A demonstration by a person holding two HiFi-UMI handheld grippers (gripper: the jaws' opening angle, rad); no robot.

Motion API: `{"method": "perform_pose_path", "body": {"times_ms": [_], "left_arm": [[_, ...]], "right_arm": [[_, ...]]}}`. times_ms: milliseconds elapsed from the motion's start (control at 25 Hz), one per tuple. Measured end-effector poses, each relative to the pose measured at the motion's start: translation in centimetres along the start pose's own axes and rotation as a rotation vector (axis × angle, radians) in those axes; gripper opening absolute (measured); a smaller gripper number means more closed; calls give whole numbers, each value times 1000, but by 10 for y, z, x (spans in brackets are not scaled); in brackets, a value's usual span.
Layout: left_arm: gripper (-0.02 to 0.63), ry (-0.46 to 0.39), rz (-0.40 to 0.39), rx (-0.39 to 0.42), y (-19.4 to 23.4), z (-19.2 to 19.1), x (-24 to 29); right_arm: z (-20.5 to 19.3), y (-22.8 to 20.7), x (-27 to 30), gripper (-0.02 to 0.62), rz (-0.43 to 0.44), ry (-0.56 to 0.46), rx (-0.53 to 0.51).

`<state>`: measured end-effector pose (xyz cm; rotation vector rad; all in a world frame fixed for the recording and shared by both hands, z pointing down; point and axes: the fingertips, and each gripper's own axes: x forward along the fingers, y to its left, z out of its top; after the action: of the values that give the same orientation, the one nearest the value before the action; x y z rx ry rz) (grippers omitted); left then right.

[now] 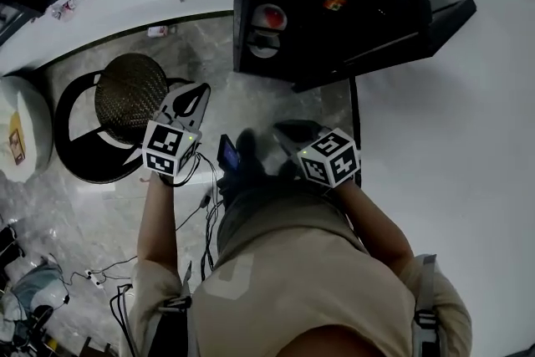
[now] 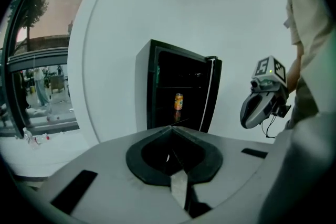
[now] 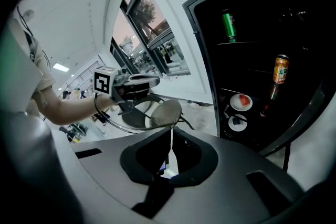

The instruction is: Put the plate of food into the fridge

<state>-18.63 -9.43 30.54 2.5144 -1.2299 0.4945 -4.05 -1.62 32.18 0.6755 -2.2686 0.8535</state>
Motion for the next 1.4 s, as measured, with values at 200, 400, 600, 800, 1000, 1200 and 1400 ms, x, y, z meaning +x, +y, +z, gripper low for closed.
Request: {"method": "perform_pose_path", "body": {"times_ms": [200, 400, 600, 800, 1000, 1200, 1400], "left_arm": [[9, -19, -26, 41, -25, 20, 1], [9, -8, -51, 53, -40, 31, 11], [9, -37, -51, 92, -54, 45, 19], [9, -60, -54, 53, -56, 49, 13], [9, -64, -48, 44, -58, 45, 9], [9, -76, -30, 12, -57, 41, 5], [9, -77, -26, 27, -60, 43, 3]], "right_arm": [[6, -3, -6, 25, -12, -31, 20], [13, -5, -14, 25, -24, -64, 28], [17, -7, -21, 25, -34, -85, 27], [17, -4, -23, 25, -33, -85, 14], [18, -5, -22, 25, -32, -81, 1], [22, -5, -22, 25, -42, -90, -10], [25, -5, -25, 25, -44, -102, -7]]}}
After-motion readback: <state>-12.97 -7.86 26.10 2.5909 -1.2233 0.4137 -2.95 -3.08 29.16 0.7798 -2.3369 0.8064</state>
